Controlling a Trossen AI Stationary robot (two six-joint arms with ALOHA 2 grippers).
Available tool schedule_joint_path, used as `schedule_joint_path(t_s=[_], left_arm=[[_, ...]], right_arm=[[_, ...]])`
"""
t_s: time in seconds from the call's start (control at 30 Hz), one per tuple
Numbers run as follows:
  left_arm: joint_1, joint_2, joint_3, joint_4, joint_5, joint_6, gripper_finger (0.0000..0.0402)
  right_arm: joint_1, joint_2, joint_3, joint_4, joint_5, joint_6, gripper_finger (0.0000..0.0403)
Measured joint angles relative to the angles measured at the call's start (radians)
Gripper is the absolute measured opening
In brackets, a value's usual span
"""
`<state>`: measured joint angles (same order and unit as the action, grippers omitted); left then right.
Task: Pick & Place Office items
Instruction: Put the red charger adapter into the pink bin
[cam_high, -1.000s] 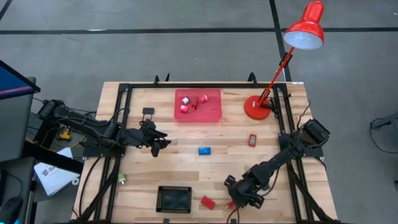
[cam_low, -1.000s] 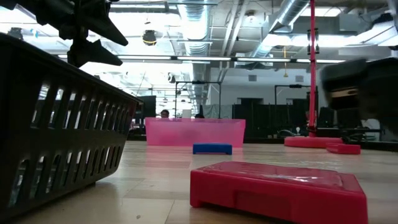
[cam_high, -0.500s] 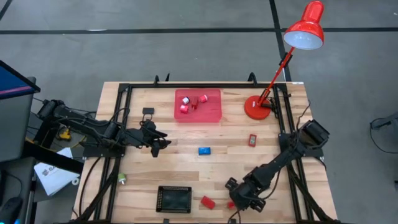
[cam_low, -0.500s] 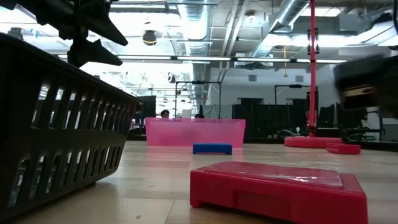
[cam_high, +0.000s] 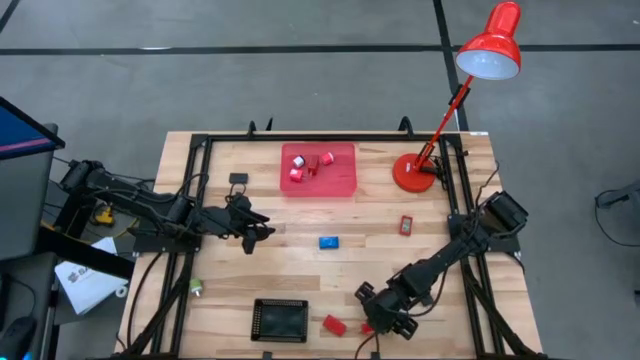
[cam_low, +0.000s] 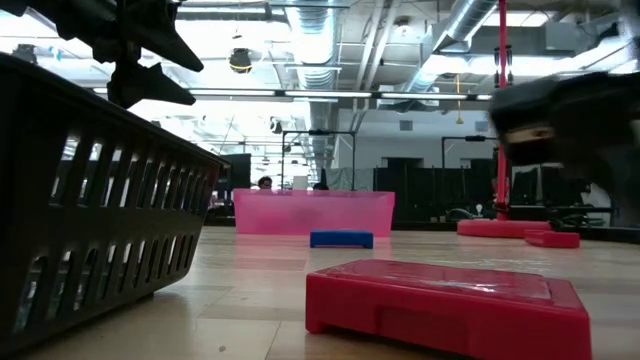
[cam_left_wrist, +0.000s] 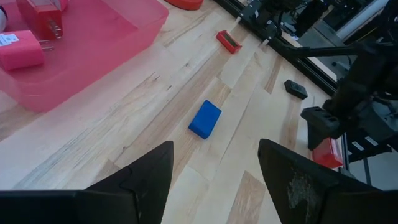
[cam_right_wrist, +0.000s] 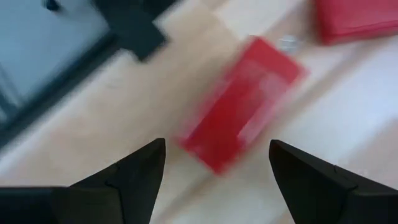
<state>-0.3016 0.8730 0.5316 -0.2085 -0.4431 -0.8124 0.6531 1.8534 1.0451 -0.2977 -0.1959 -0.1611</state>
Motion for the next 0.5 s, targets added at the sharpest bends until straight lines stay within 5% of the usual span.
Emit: schedule_joint_path(t_s=[0.5], left_arm=[[0.003,0.000,0.000,0.000,0.006,0.021,0.0231]], right_arm=[[0.043,-0.002,0.107,0.008,0.020,0.371,0.0280]])
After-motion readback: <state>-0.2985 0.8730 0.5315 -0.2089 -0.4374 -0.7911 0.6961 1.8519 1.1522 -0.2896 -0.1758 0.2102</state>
